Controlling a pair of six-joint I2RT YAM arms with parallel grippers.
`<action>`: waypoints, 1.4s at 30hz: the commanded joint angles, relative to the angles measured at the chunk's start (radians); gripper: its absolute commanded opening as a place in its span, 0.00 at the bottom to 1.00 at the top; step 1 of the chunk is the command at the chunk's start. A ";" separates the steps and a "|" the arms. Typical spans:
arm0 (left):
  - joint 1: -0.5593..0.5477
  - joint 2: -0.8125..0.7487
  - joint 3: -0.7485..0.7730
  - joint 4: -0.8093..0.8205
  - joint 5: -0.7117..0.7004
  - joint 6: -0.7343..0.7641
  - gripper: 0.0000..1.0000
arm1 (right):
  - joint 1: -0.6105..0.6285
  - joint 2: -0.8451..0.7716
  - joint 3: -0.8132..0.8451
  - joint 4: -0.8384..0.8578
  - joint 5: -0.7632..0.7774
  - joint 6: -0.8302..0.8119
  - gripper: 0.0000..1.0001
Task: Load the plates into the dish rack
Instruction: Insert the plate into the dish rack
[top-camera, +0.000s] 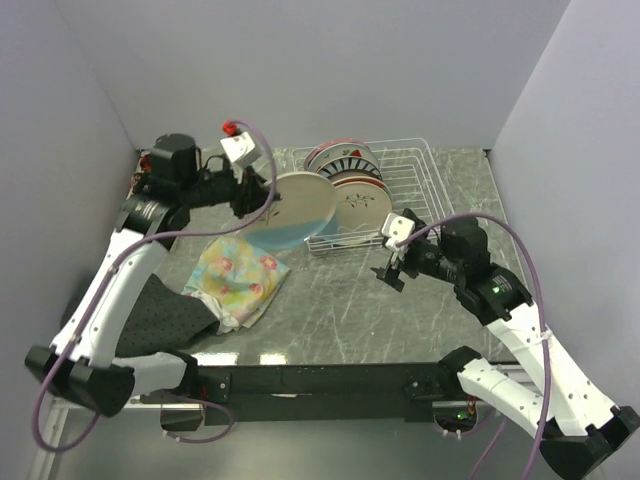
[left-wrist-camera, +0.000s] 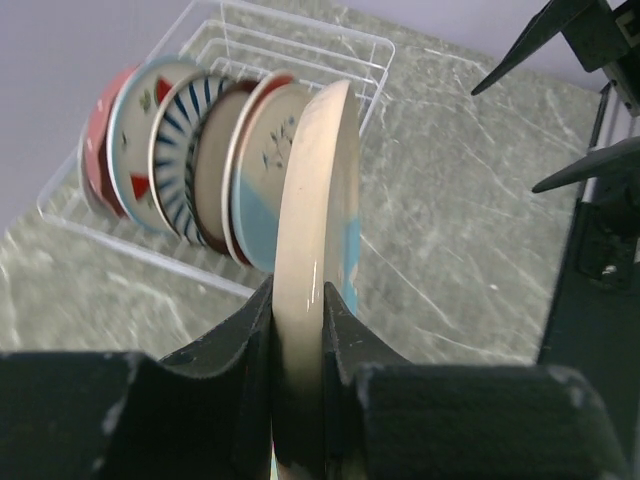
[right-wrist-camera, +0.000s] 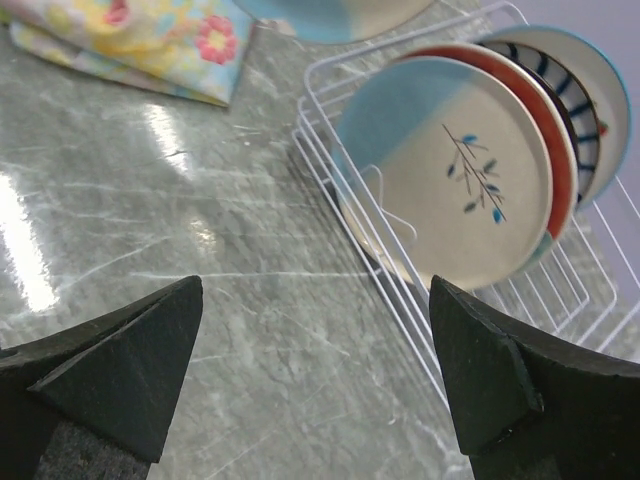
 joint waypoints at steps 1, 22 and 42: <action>-0.062 0.086 0.177 0.107 0.071 0.187 0.01 | -0.036 -0.025 -0.003 0.065 0.062 0.062 1.00; -0.286 0.554 0.561 0.033 -0.067 0.345 0.01 | -0.357 -0.077 0.004 0.019 0.015 0.061 1.00; -0.321 0.636 0.656 0.055 -0.110 0.336 0.01 | -0.371 -0.070 -0.010 0.008 -0.024 0.041 1.00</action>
